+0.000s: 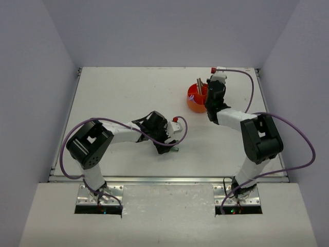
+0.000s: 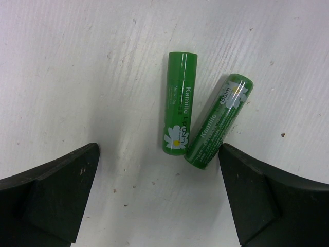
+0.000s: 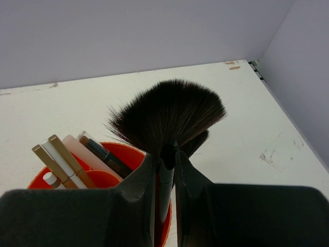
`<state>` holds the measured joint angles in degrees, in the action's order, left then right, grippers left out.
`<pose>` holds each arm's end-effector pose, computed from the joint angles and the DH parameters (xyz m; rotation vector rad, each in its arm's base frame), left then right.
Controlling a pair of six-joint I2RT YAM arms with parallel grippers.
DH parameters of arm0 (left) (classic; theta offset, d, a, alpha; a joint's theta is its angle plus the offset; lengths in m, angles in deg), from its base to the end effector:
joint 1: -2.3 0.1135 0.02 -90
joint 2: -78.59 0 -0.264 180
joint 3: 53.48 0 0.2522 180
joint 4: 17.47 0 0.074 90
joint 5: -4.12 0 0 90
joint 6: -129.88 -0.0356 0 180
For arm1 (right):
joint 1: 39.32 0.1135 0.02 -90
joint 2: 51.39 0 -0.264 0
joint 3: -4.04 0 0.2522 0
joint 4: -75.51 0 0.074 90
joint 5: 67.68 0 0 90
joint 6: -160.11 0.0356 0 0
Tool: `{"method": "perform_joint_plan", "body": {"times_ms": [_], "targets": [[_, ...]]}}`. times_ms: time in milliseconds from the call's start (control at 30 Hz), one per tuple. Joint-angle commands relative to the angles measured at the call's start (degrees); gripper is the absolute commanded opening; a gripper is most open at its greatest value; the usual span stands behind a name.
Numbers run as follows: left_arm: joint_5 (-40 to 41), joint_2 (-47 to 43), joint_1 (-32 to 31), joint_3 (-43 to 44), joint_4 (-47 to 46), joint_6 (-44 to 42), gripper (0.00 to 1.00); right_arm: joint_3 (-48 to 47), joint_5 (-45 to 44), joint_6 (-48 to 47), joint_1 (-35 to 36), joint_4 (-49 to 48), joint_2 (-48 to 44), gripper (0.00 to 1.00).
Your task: Organize the makeup
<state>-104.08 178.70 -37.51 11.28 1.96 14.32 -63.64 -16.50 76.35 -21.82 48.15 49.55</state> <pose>0.2496 -0.2225 0.1394 1.4724 2.0569 -0.5010 0.3712 0.0936 0.2239 0.3445 1.6208 -0.2515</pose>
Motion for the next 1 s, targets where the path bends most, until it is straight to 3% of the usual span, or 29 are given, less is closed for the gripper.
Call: {"method": "perform_joint_plan", "body": {"times_ms": [0,133,967], "targets": [[0.0,-0.7,-0.4,-0.9,1.6,0.8,1.00,-3.5,1.2,0.7,-1.4,0.8,0.5,0.00],[0.0,-0.8,-0.4,-0.9,1.6,0.7,1.00,-6.5,5.9,5.5,-2.7,6.3,1.4,0.00],[0.5,-1.2,-0.4,-1.3,1.5,0.0,1.00,-13.6,13.0,5.1,-4.7,10.3,5.7,0.00]]}}
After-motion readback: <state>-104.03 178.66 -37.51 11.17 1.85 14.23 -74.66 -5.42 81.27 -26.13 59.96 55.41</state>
